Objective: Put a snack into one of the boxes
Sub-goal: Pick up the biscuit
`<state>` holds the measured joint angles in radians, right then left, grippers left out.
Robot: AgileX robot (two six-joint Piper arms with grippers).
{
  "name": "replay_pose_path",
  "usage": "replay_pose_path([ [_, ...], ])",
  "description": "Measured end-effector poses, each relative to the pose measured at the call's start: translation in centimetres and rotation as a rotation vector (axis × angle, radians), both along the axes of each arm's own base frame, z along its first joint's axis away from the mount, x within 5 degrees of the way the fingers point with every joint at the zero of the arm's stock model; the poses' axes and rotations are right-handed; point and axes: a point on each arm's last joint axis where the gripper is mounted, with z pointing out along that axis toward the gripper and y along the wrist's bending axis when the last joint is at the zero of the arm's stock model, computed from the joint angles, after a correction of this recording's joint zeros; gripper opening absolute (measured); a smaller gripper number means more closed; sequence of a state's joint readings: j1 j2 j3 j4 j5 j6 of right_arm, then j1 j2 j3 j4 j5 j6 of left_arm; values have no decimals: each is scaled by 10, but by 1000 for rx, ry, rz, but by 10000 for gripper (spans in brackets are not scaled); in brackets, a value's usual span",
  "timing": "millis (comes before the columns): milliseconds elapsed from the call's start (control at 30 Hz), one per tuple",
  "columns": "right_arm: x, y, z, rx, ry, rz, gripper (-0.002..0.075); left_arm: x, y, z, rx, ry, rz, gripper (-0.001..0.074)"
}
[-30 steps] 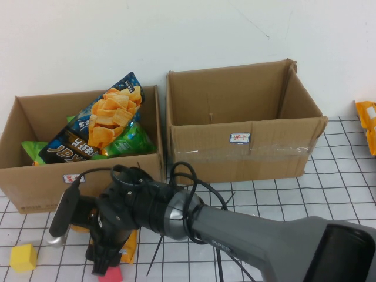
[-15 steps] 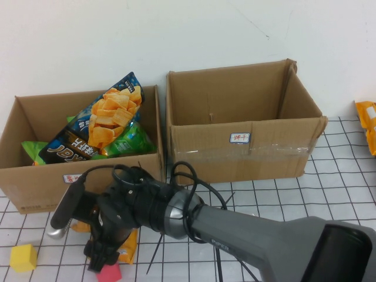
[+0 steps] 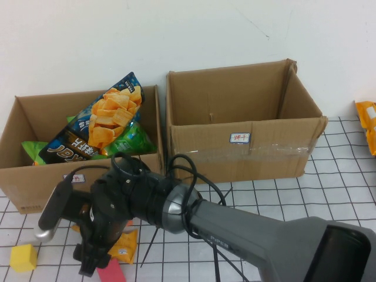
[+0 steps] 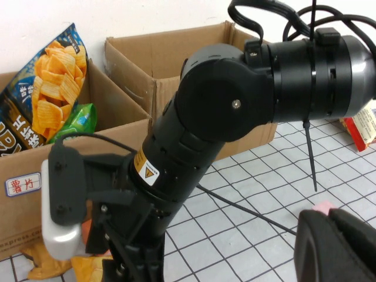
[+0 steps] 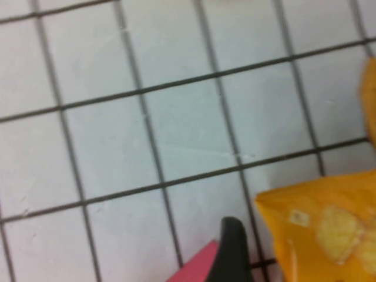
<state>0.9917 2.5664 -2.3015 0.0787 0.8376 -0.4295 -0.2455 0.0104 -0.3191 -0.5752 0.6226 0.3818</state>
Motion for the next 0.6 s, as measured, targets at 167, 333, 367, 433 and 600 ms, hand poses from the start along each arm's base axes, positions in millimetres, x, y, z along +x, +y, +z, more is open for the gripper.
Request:
replay_pose_path([
  [167,-1,1,-10,-20,-2,52,529,0,0,0,0,0,0,-1],
  [333,1,3,-20,-19,-19,74,529,0,0,0,1,2,-1,-1],
  [367,1,3,-23,-16,-23,74,529,0,0,0,1,2,-1,-1],
  [433,2,4,-25,-6,-30,72,529,0,0,0,1,2,-1,-1],
  [600,3,5,-35,-1,-22,40,529,0,0,0,1,2,-1,-1],
])
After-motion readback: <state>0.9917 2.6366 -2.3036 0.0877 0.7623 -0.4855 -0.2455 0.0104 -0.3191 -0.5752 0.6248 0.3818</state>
